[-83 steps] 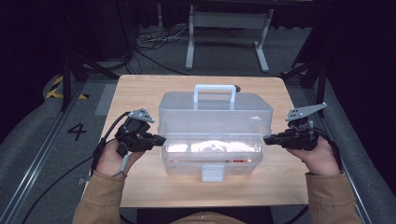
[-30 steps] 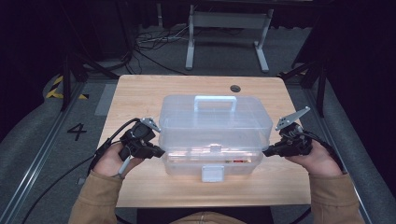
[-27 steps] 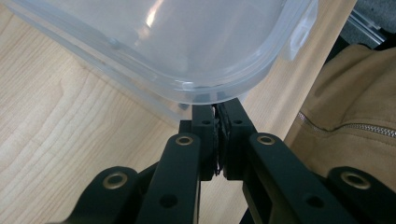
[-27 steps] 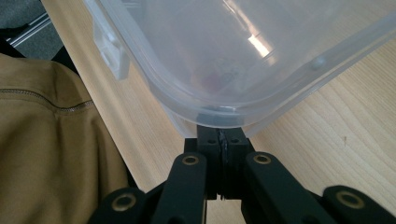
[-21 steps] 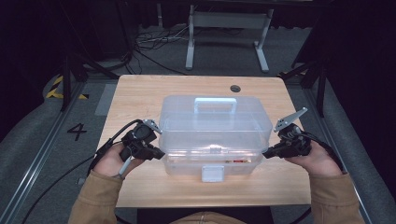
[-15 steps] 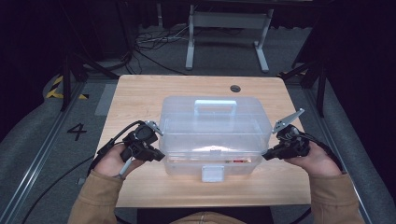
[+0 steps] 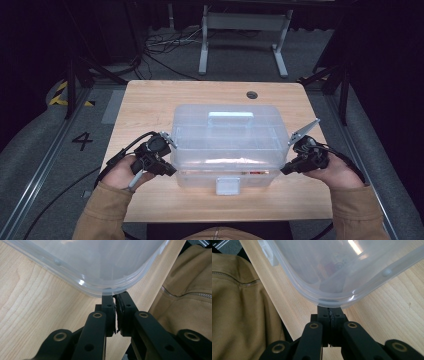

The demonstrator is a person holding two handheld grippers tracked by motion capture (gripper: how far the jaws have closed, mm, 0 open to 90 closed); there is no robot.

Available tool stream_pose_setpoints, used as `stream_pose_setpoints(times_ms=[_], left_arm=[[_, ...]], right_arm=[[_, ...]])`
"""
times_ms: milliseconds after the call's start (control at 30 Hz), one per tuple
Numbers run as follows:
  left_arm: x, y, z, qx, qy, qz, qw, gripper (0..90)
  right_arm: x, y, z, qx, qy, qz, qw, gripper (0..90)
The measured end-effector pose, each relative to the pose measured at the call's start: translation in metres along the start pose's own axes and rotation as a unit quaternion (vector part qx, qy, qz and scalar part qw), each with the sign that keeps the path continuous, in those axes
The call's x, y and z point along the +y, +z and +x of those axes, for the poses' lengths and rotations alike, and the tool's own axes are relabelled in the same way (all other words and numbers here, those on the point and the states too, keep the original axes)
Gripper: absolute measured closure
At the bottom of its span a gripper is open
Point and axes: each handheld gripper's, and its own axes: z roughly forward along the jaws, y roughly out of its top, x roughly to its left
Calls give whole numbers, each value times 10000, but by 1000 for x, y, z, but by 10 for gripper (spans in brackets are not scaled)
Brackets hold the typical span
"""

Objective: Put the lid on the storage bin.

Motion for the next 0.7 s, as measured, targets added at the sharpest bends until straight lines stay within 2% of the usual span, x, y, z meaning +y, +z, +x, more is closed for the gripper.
stream_pose_setpoints(times_ms=[233,333,367,433,567,700], left_arm=[[1,5,0,3,23,153,9999,851],[1,6,-2,39,42,296,9995,850],[1,7,-3,89,65,369,9993,846],[1,7,-4,48,107,407,9991,834],[0,6,-2,-25,100,385,9992,815],[-2,4,1,-47,27,296,9995,799]], right_arm=[[-1,2,-2,72,20,91,9999,893],[-2,2,-4,125,60,110,9998,893],[-3,2,-5,180,93,145,9997,894],[-6,3,-5,192,111,243,9995,893],[-6,4,-5,277,116,252,9992,892],[-7,2,-6,250,126,236,9993,883]])
